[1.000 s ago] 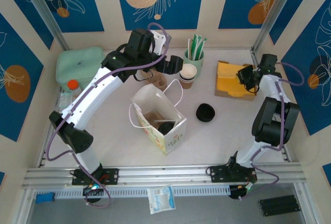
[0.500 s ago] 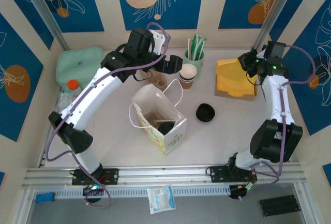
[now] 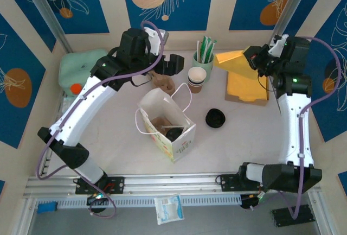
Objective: Pack the takeout coffee
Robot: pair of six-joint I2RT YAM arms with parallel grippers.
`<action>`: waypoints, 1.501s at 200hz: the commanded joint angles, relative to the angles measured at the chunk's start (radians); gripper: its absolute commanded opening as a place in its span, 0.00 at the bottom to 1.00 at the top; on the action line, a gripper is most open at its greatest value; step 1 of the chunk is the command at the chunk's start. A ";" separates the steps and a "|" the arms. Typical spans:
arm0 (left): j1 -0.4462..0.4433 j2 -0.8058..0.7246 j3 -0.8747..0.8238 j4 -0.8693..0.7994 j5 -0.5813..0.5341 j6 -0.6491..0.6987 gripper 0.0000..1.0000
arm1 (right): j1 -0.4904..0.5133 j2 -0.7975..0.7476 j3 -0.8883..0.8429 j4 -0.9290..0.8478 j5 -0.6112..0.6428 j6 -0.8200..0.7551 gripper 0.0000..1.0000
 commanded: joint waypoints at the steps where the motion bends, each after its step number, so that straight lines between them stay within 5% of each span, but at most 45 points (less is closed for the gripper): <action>1: 0.013 -0.033 0.006 -0.031 -0.050 -0.011 0.99 | 0.049 -0.037 0.083 -0.058 -0.086 0.001 0.00; 118: 0.106 -0.148 0.059 -0.136 -0.185 -0.037 0.99 | 0.423 -0.002 0.439 -0.181 -0.180 -0.013 0.00; 205: 0.107 -0.314 -0.089 -0.190 -0.054 -0.040 0.99 | 0.700 0.176 0.640 -0.248 -0.134 -0.055 0.00; 300: 0.107 -0.530 -0.294 -0.177 0.079 -0.127 0.99 | 0.824 0.381 0.866 -0.335 -0.140 -0.087 0.00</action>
